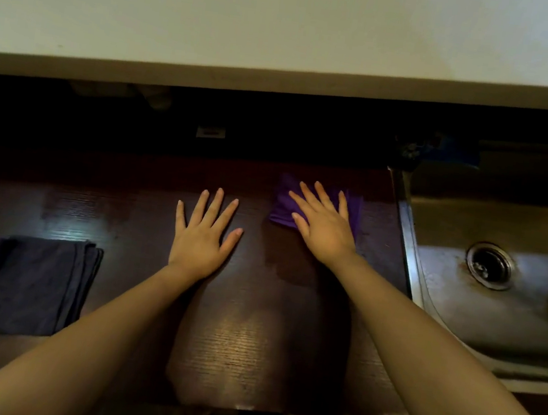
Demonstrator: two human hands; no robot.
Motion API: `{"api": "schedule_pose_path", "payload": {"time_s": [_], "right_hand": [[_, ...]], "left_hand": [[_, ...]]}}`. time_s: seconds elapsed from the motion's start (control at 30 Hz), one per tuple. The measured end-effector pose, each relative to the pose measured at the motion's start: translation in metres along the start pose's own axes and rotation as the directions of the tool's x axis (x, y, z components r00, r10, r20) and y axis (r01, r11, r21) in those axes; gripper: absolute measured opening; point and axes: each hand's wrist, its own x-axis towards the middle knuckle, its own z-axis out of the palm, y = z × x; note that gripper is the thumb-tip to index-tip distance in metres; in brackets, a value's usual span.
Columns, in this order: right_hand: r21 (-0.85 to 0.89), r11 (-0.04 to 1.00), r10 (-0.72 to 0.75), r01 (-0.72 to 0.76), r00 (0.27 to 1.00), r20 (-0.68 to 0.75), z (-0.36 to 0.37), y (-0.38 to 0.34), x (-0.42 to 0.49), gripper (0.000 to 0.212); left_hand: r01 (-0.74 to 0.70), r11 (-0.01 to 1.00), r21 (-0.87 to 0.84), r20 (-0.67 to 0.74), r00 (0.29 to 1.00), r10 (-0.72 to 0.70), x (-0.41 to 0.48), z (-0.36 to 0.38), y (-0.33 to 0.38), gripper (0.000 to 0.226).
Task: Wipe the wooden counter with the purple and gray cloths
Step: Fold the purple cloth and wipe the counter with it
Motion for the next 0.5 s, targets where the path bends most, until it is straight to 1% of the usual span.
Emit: {"api": "schedule_pose_path", "payload": {"time_s": [0.1, 0.23, 0.27, 0.37, 0.4, 0.43, 0.47, 0.5], "right_hand": [[0.115, 0.993, 0.054, -0.04, 0.992, -0.118, 0.0, 0.011, 0.005, 0.044], [0.213, 0.977, 0.065, -0.026, 0.982, -0.179, 0.001, 0.018, 0.007, 0.036], [0.274, 0.961, 0.086, -0.031, 0.978, -0.19, -0.001, 0.018, 0.006, 0.035], [0.545, 0.834, 0.24, -0.087, 0.946, -0.217, -0.019, 0.019, -0.01, 0.034], [0.583, 0.807, 0.266, -0.091, 0.938, -0.222, -0.025, 0.02, -0.021, 0.035], [0.576, 0.813, 0.257, -0.091, 0.942, -0.214, -0.029, 0.021, -0.036, 0.037], [0.53, 0.843, 0.217, -0.09, 0.959, -0.182, -0.03, 0.022, -0.053, 0.042], [0.446, 0.891, 0.15, -0.082, 0.981, -0.119, -0.029, 0.021, -0.07, 0.05]], "left_hand": [[-0.004, 1.0, 0.007, 0.001, 1.0, 0.003, 0.0, -0.001, 0.001, 0.061], [-0.002, 1.0, -0.005, 0.003, 1.0, 0.002, 0.0, -0.001, 0.0, 0.06], [-0.002, 1.0, -0.005, 0.004, 1.0, 0.002, 0.0, -0.002, 0.001, 0.061], [-0.002, 1.0, 0.001, 0.006, 1.0, 0.002, 0.0, -0.002, 0.001, 0.061], [-0.001, 1.0, 0.003, 0.006, 1.0, 0.001, 0.0, -0.002, 0.001, 0.061], [-0.001, 1.0, 0.003, 0.004, 1.0, 0.001, 0.0, -0.002, 0.001, 0.062], [-0.002, 1.0, 0.004, 0.003, 1.0, 0.002, 0.0, -0.002, 0.001, 0.062], [-0.002, 1.0, 0.004, 0.002, 1.0, 0.002, 0.0, -0.001, 0.001, 0.062]]}}
